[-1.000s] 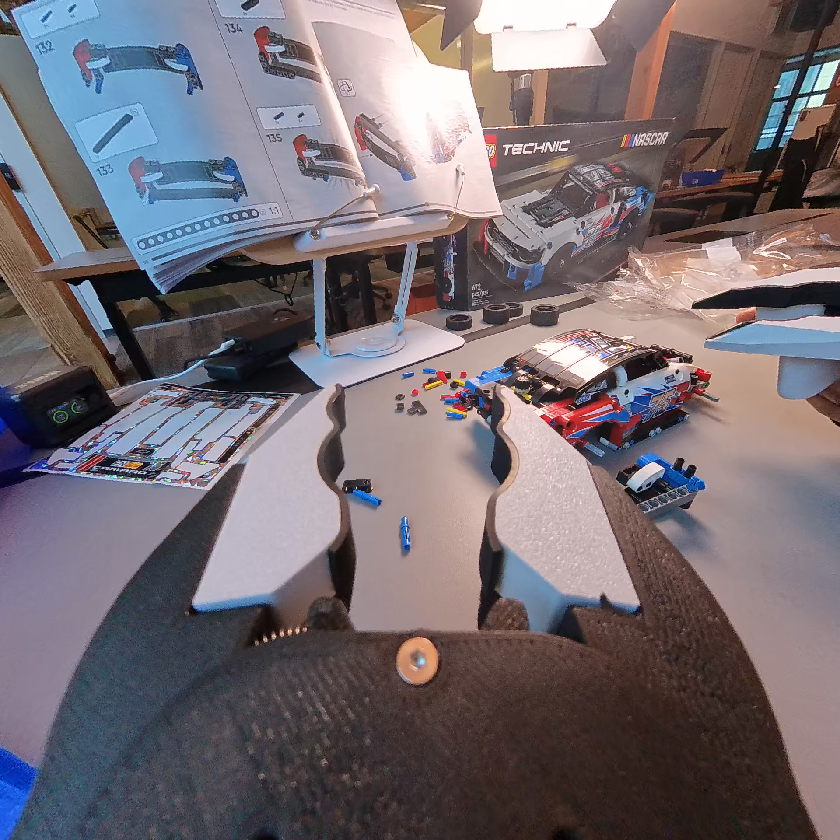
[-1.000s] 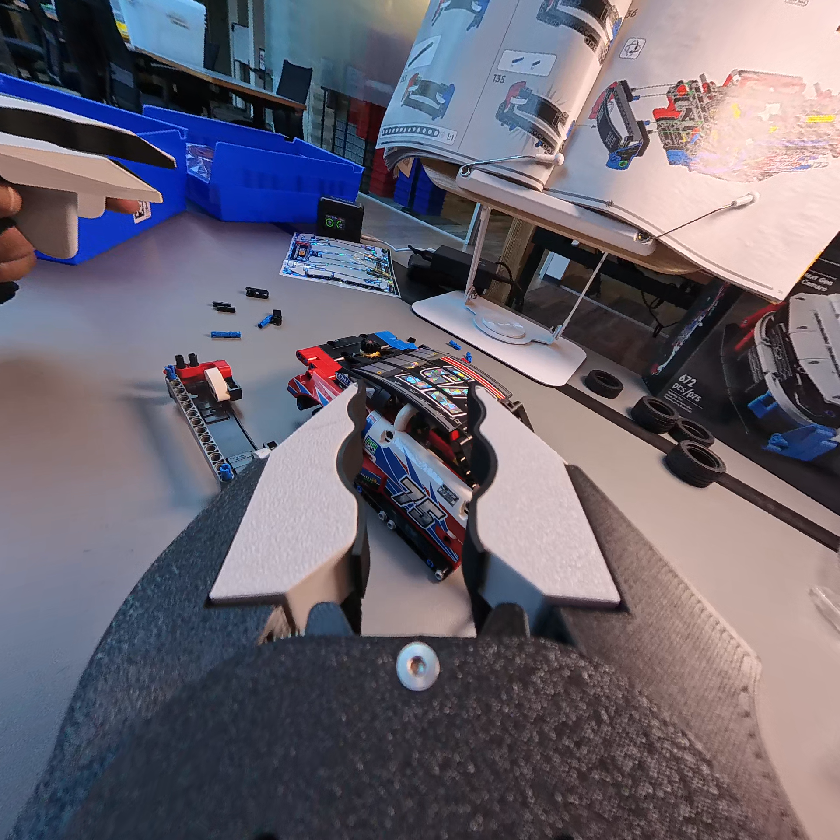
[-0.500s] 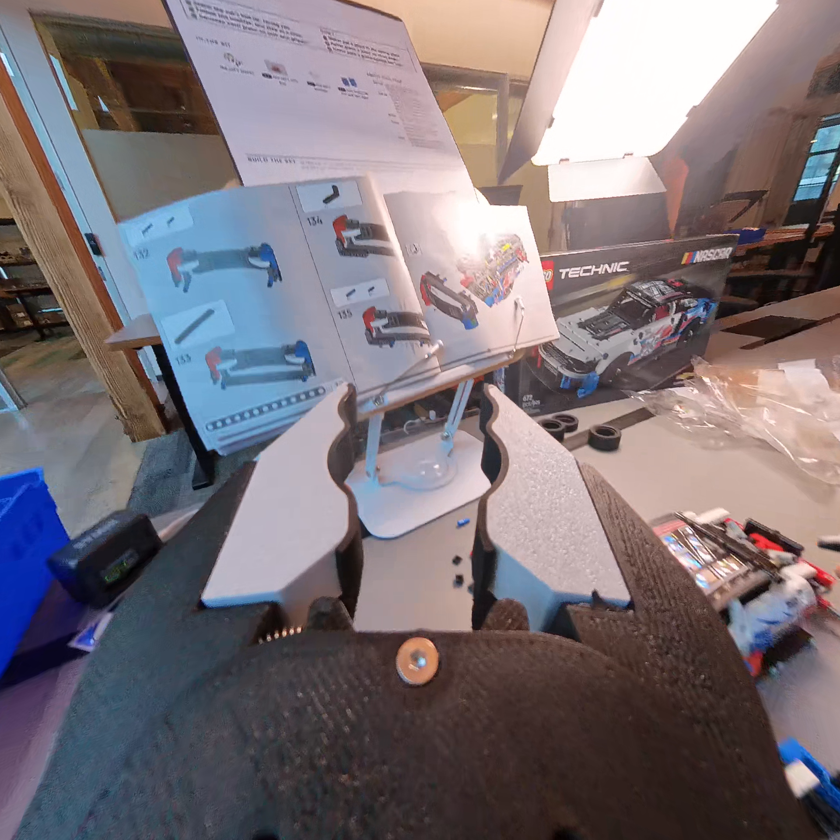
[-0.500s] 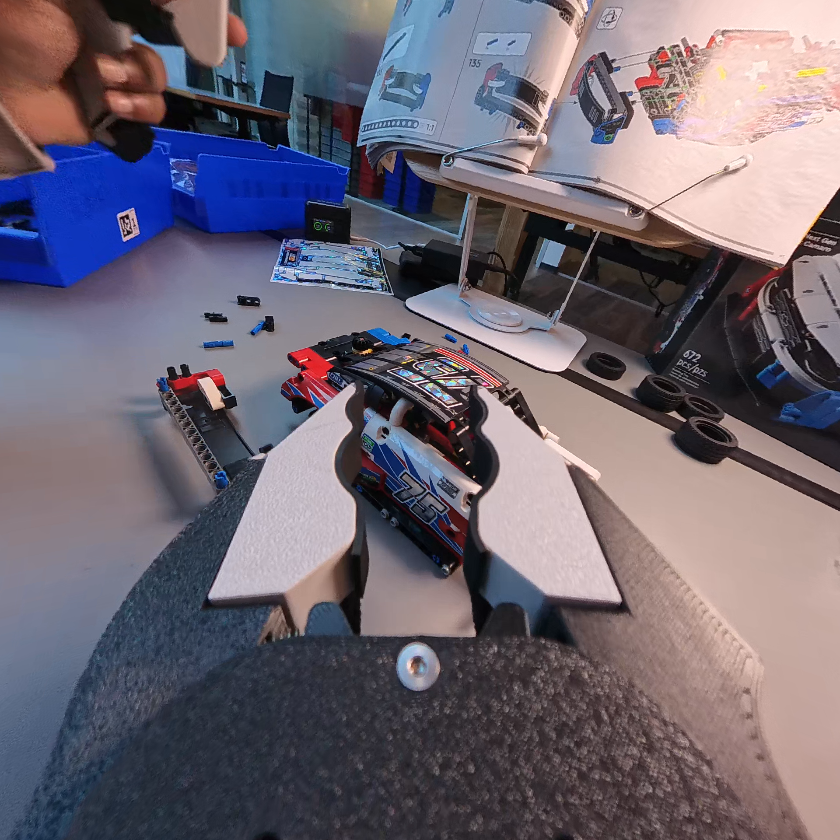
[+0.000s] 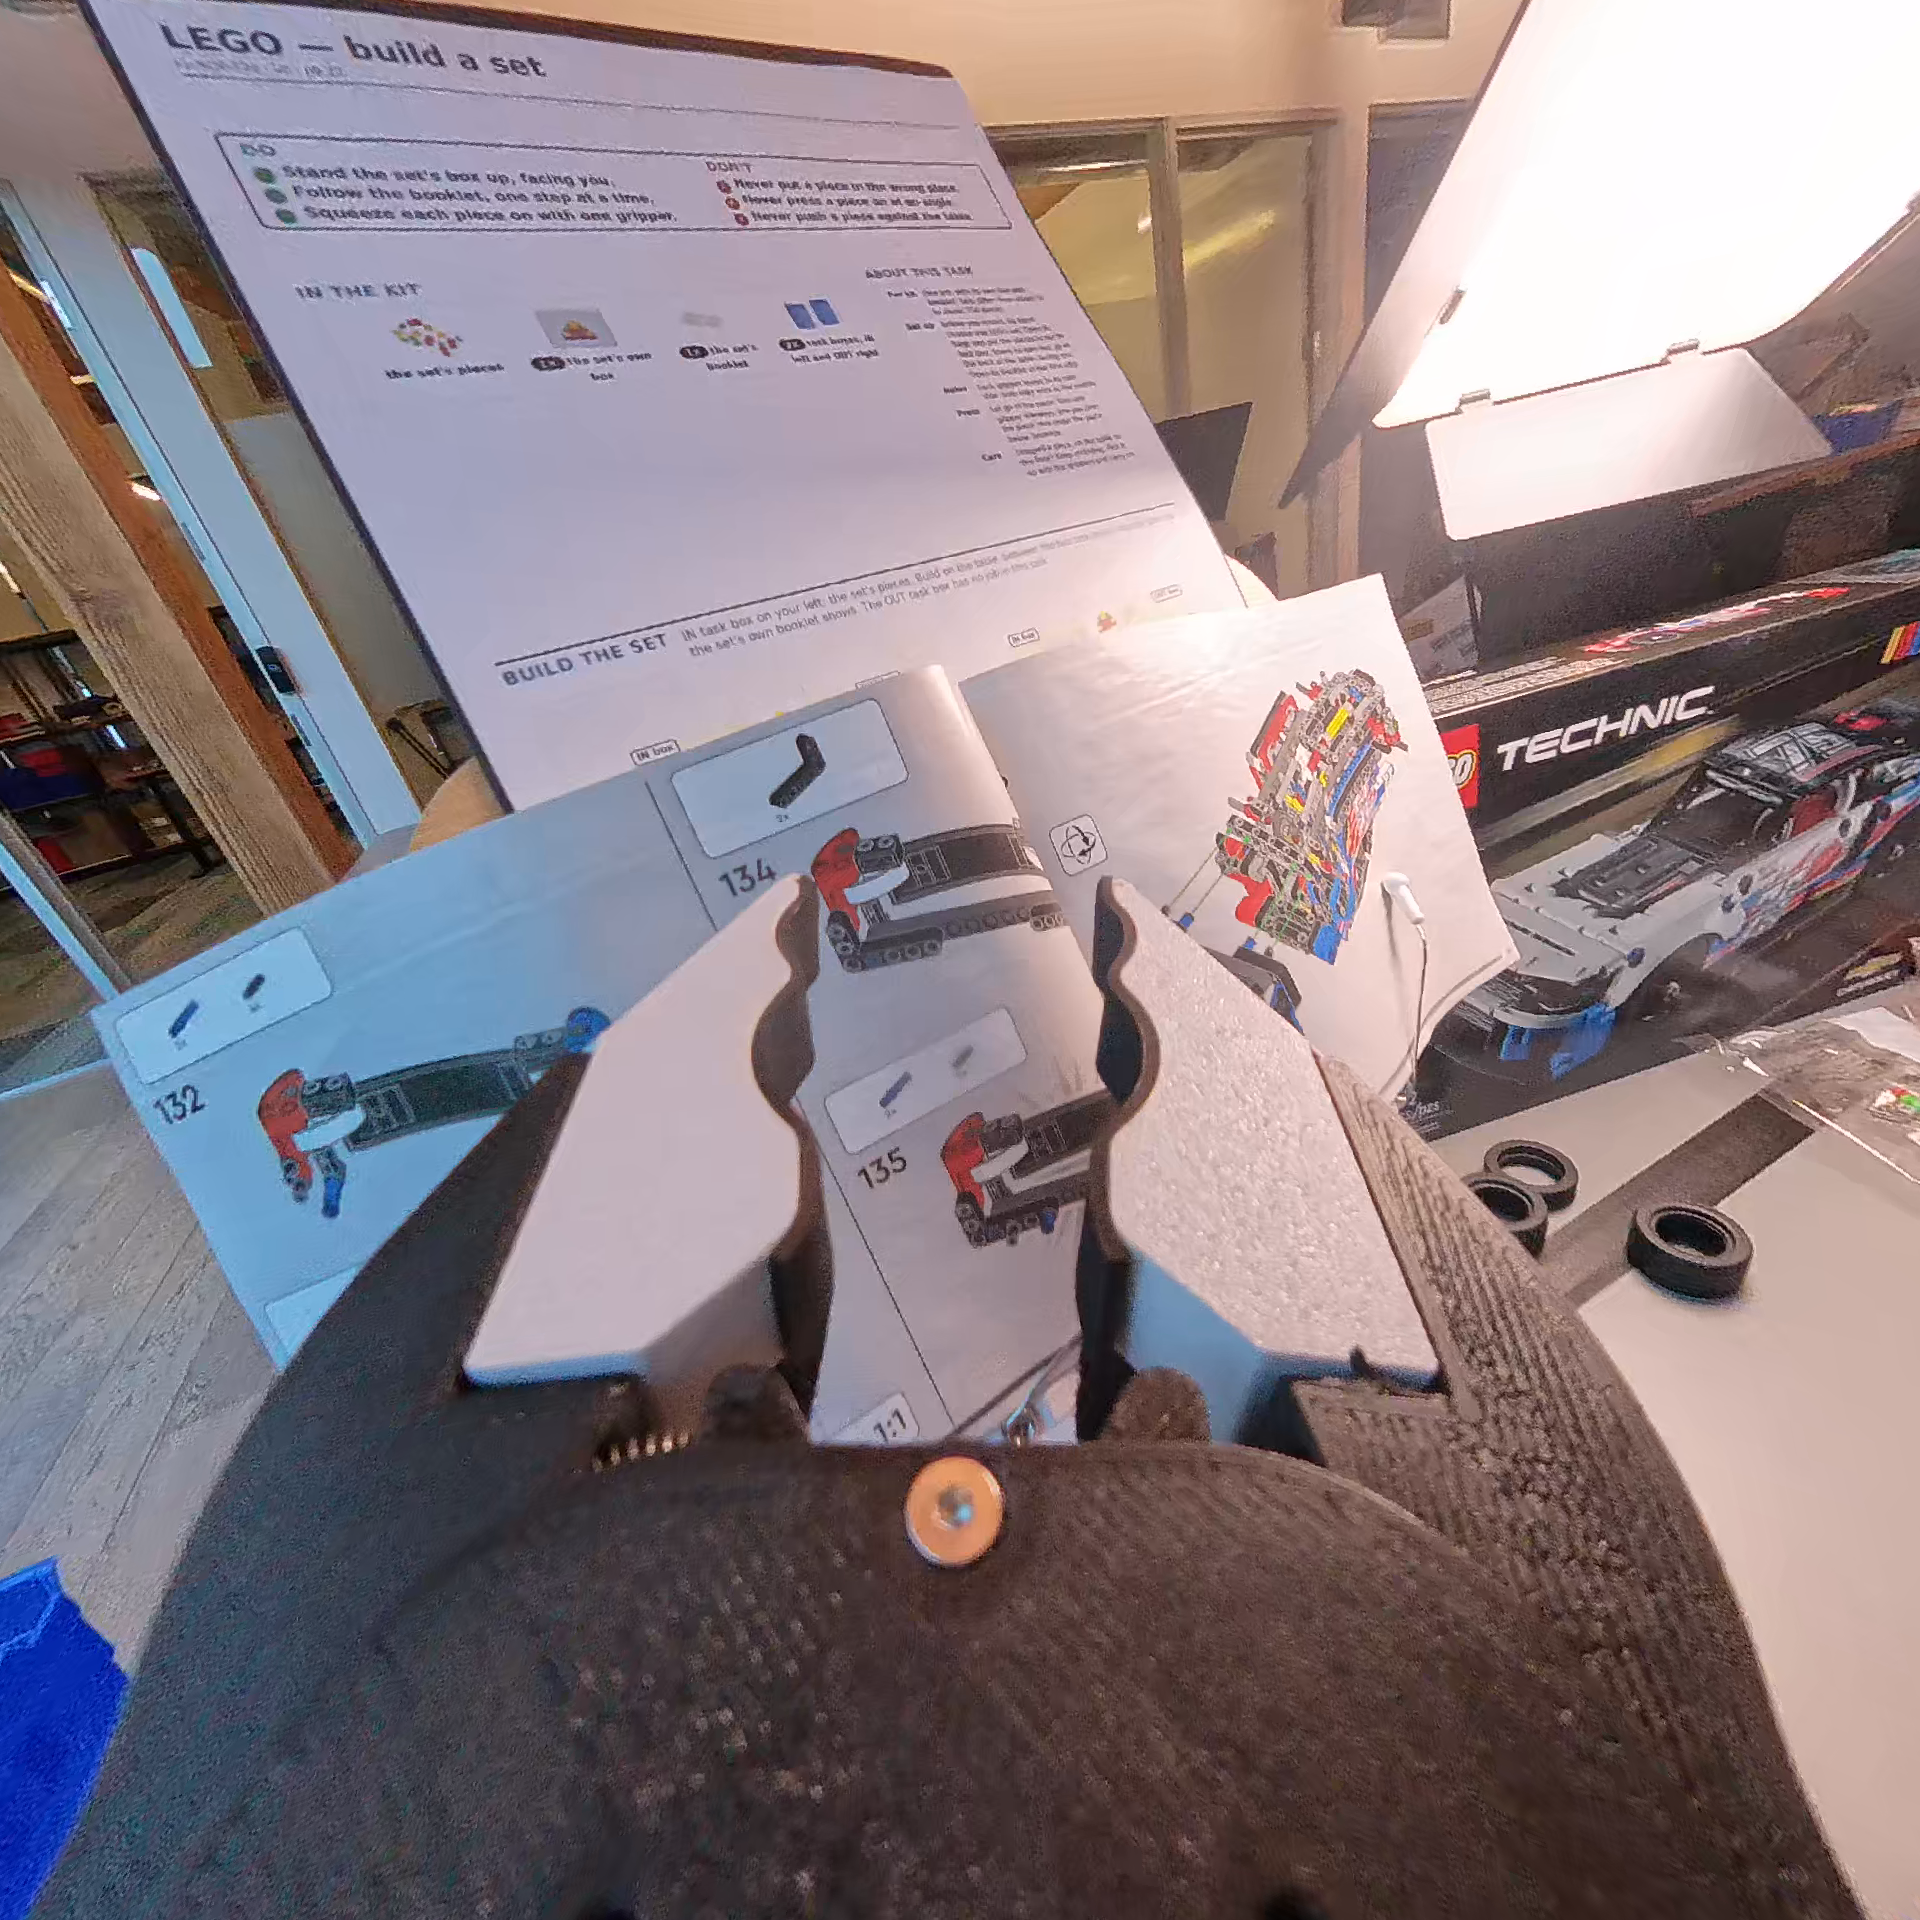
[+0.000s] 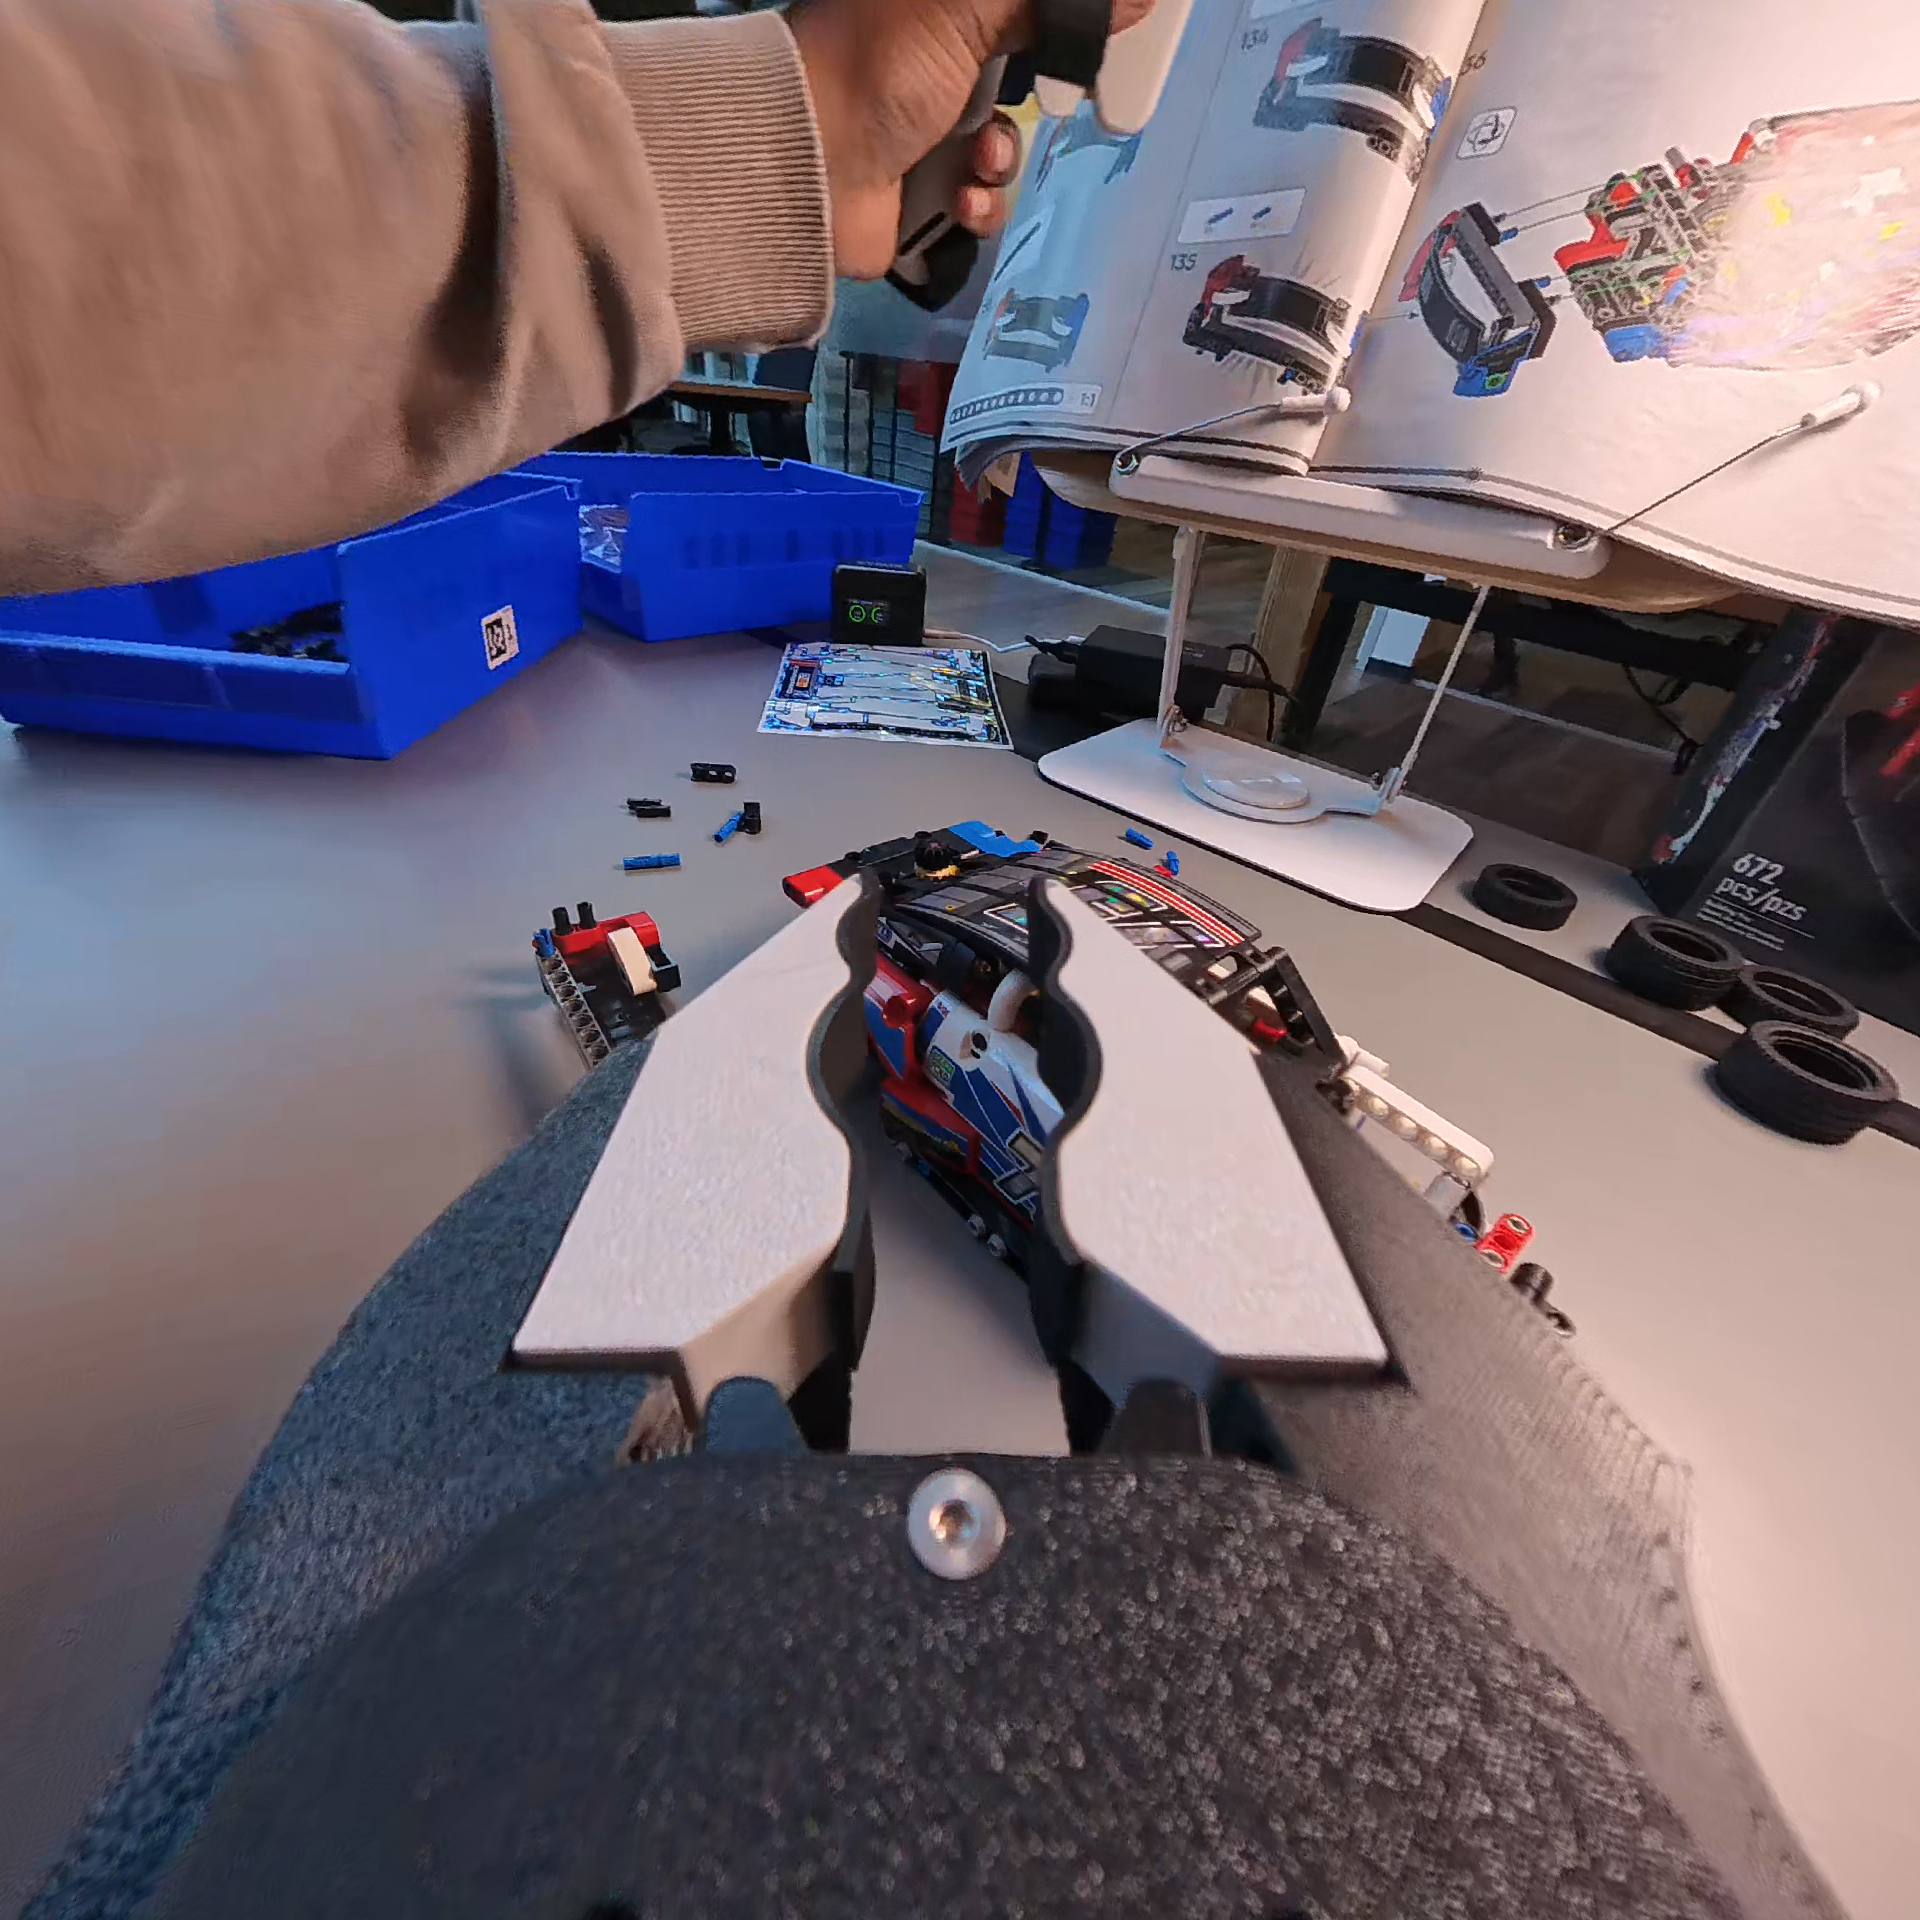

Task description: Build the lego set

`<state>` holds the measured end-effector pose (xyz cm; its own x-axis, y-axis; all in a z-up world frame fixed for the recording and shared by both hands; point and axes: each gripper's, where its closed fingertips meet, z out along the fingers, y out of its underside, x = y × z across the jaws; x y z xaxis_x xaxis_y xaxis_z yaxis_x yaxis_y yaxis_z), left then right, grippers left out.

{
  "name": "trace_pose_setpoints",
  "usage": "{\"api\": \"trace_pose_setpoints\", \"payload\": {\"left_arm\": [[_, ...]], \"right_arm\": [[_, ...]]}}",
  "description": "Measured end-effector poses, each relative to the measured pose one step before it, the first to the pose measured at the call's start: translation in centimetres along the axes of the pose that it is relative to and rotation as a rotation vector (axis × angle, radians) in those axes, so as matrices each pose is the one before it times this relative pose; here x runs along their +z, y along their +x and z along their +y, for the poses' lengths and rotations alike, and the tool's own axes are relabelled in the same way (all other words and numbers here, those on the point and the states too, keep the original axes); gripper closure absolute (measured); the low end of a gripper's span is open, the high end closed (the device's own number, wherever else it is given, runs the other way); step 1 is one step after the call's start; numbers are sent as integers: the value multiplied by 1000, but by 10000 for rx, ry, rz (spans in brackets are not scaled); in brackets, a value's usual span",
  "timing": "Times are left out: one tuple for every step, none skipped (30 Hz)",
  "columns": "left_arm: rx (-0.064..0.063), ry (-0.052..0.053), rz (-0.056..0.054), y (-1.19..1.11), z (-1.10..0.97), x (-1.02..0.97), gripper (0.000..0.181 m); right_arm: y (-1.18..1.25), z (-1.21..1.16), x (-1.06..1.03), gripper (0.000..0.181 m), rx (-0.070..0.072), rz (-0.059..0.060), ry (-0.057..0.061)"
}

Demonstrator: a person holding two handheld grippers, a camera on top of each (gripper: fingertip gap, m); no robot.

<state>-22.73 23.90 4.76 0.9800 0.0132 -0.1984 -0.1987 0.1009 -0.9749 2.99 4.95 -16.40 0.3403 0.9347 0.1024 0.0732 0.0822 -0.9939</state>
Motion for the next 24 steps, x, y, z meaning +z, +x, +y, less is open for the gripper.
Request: {"api": "trace_pose_setpoints", "payload": {"left_arm": [[24,-7,-42,-271,-22,684,132],[60,4,-79,-326,-3,578,134],[63,17,-144,-412,1,494,142],[30,17,-284,-623,-9,395,151],[14,3,-332,-687,22,349,159],[40,17,-239,-543,-21,299,167],[67,59,-138,-378,-75,270,176],[61,43,6,-134,-35,275,181],[28,-16,80,19,59,259,181],[7,-15,47,-19,62,219,181],[10,10,14,-37,52,168,181],[27,-14,38,3,88,128,181],[52,-2,36,5,65,64,181],[52,73,21,-18,-37,-26,181],[-7,84,53,-2,-57,-91,181],[-82,31,63,6,21,-113,181],[-118,31,55,-16,62,-176,181],[-110,58,95,48,42,-204,181],[-60,43,95,82,88,-206,181],[5,18,36,-5,108,-195,181],[23,-4,-6,-44,136,-182,181],[0,-24,8,-40,147,-151,181],[-23,-21,24,-29,115,-173,181],[-32,6,41,-6,60,-212,181]], "right_arm": [[-217,55,-3,162,-59,-118,-32],[-190,47,22,172,-81,-90,-30],[-189,32,18,180,-66,-69,-14],[-87,10,34,181,-53,3,2],[-71,60,40,181,-53,-1,-18],[-114,125,69,181,-21,-54,-62],[-118,152,59,181,27,-78,-77],[-158,95,40,181,54,-112,-39],[-151,46,29,181,67,-116,-16],[53,5,0,181,79,17,19],[238,-40,-21,181,67,117,63],[257,-37,-40,181,72,99,58],[205,-6,-24,181,119,31,30],[161,3,-16,181,163,-14,31],[133,-51,-32,180,162,-28,59],[196,-81,-54,179,121,34,70],[170,-101,-53,178,53,40,80],[111,-48,-43,178,8,30,38],[9,-45,-42,176,-25,-22,34],[-151,-104,-62,173,-27,-101,62],[-59,-52,-28,170,23,-39,2],[-74,16,-4,166,50,-61,-40],[-127,-5,5,160,78,-109,-10],[19,-27,-2,152,101,-11,-1]]}}
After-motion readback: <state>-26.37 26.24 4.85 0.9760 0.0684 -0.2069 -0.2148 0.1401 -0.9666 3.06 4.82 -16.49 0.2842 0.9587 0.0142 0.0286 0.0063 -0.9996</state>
